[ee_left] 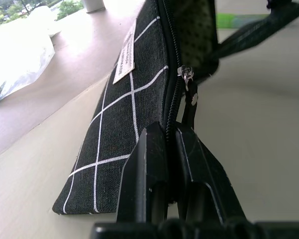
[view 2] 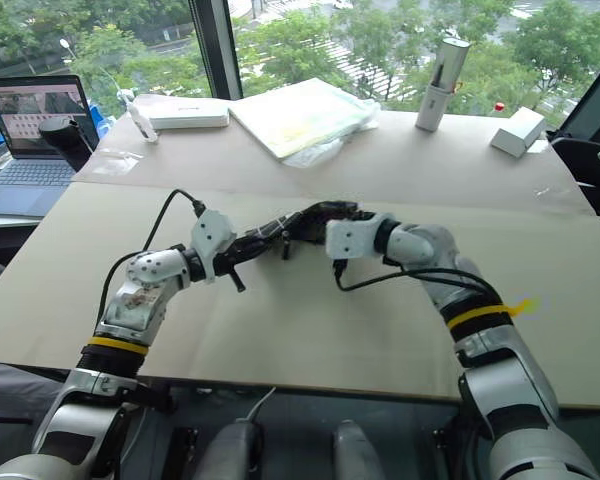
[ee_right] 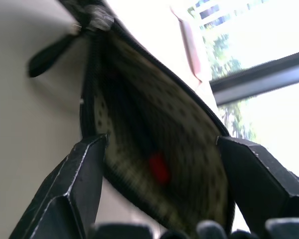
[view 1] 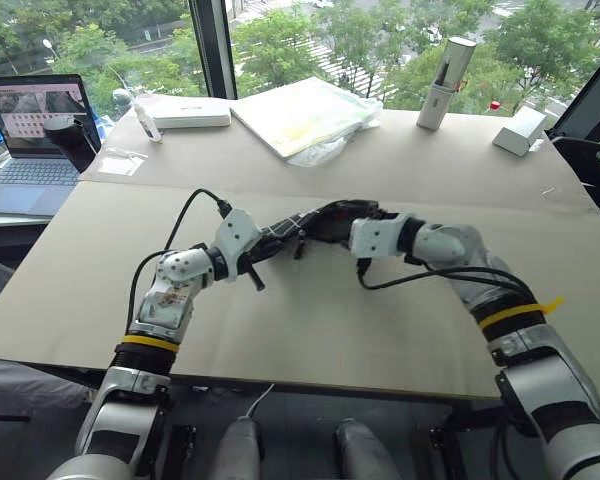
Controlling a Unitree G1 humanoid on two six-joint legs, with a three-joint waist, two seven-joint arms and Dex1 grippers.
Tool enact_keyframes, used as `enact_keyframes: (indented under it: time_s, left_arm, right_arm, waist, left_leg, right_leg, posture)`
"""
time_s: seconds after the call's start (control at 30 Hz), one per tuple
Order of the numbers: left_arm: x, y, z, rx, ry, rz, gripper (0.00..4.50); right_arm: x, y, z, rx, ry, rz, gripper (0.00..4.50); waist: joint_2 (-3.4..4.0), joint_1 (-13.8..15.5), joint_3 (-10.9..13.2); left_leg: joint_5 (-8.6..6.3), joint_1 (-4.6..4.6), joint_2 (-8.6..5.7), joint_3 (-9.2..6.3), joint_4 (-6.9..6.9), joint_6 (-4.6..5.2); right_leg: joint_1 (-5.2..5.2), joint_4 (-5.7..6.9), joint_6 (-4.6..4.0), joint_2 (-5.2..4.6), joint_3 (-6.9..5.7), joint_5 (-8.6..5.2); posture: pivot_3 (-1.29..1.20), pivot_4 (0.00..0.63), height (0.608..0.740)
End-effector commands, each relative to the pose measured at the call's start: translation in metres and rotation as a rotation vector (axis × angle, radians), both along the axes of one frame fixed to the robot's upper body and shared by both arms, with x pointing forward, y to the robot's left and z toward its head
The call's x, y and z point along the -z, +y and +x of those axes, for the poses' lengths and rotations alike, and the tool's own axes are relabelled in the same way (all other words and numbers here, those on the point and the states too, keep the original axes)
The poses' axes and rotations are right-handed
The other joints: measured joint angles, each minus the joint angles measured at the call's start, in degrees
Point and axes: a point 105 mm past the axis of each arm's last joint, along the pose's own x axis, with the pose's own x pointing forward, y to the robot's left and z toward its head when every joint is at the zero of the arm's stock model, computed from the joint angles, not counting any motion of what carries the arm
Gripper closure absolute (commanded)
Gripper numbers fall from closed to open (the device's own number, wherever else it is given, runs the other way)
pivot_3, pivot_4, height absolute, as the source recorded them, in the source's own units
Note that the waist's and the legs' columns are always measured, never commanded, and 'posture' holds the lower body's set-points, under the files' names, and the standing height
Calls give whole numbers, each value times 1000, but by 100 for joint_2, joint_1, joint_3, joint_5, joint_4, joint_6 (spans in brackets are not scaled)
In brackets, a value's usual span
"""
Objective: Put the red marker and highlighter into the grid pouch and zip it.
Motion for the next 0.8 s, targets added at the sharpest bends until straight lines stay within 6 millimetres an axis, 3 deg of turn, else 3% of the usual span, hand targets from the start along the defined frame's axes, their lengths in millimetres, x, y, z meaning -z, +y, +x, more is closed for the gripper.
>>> enact_keyframes:
  time_s: [0.03,0.1,0.2,0.3,0.4,0.53,0.67,0.8]
  left_arm:
    - [-12,-6,-3,21,-43,-13,4500]
    - [-10,-6,-3,20,-40,-13,4500]
    - [-8,-6,-3,20,-36,-13,4500]
    - [-7,-7,-4,26,-31,-12,4500]
    - [-6,-9,-4,36,-25,-8,4500]
    - [-8,-12,-2,41,-27,-9,4500]
    - [-8,-13,-3,44,-28,-12,4500]
    - [-8,-13,-4,43,-27,-13,4500]
  right_arm:
    - [-31,-32,-24,-39,244,424,585]
    - [-36,-46,-39,-59,395,606,585]
    - [-39,-76,-34,106,406,766,585]
    - [-21,-106,-18,384,396,812,585]
    - [17,-114,-17,548,441,715,585]
    - [53,-128,-14,719,519,724,585]
    - [74,-134,-16,799,551,695,585]
    - [85,-152,-12,879,543,753,585]
  waist:
    - [0,-1,0]
    - [0,3,0]
    - [0,-7,0]
    - [1,-33,0]
    - [1,-21,0]
    - [1,-15,0]
    - [1,-9,0]
    - [1,-9,0]
  left_leg:
    - [0,1,0,-1,0,0]
    - [0,1,0,-6,2,0]
    - [0,4,0,-9,6,1]
    - [1,12,0,-9,7,2]
    - [1,10,-1,-8,4,2]
    - [1,5,-3,-6,4,2]
    - [1,5,-4,-5,4,2]
    - [1,5,-4,-6,4,2]
  right_leg:
    - [3,-1,0,0,-1,0]
    - [8,1,0,0,-1,0]
    - [12,4,0,0,-3,0]
    - [12,7,0,1,-4,0]
    - [7,5,0,0,-4,-1]
    - [5,1,1,0,-1,-1]
    - [2,4,1,0,2,-1]
    - [5,2,1,0,0,-1]
  posture:
    - [0,150,740]
    - [0,150,740]
    - [0,150,740]
    - [0,150,740]
    - [0,150,740]
    - [0,150,740]
    - [0,150,740]
    - [0,150,740]
